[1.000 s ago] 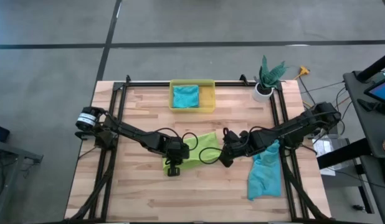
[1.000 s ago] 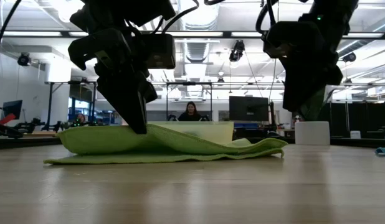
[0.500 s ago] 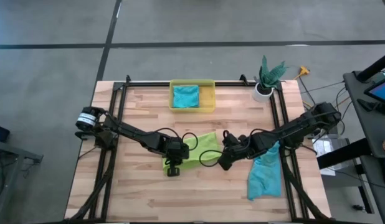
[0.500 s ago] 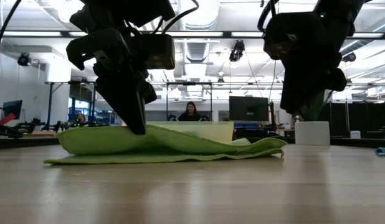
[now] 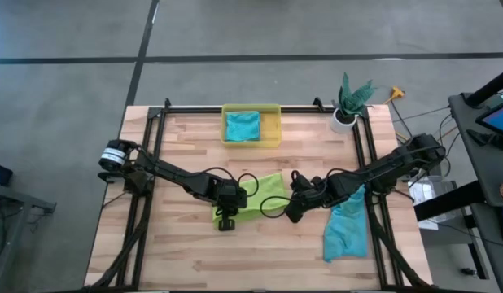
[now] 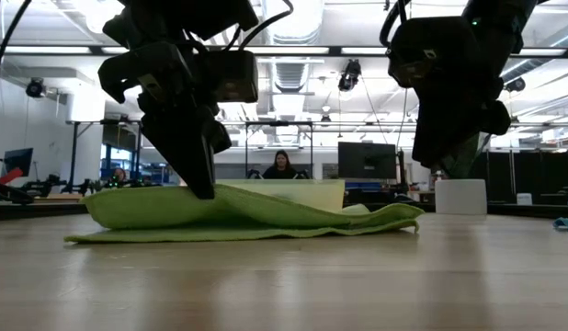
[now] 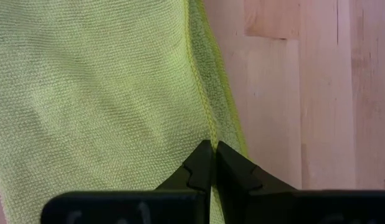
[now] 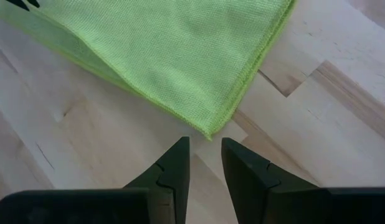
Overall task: Fold microfiber towels
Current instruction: Fold the green microfiber cloth
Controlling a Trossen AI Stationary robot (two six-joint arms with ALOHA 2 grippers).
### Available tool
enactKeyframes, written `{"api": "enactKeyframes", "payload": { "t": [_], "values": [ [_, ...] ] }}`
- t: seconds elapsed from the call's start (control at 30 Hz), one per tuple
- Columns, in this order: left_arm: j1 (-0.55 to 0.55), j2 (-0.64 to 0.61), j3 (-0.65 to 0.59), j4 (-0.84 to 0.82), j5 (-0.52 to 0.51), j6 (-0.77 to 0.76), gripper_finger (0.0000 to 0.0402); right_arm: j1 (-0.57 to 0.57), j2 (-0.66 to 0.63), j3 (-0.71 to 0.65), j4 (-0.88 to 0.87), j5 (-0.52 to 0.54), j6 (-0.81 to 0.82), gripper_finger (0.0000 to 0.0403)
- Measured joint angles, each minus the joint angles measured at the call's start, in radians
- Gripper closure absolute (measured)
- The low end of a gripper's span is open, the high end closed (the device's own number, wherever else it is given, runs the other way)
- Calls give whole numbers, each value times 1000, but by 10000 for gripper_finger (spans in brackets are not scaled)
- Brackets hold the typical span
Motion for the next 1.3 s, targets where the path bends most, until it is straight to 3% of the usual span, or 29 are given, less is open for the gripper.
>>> {"api": "enactKeyframes", "payload": {
  "t": [0.2,0.5,0.8,1.03,1.3],
  "values": [
    [0,0,0,0,13,-21,400,-4,1,31,-5,-10,-9,314],
    [0,0,0,1,15,-23,400,-27,1,215,-3,-18,-137,314],
    [0,0,0,1,16,-24,400,-27,1,365,-9,-17,-450,314],
    [0,0,0,1,16,-24,400,-27,1,399,-10,30,-596,314],
    [0,0,0,1,16,-24,400,-27,1,395,-10,36,-600,314]
  ]
}}
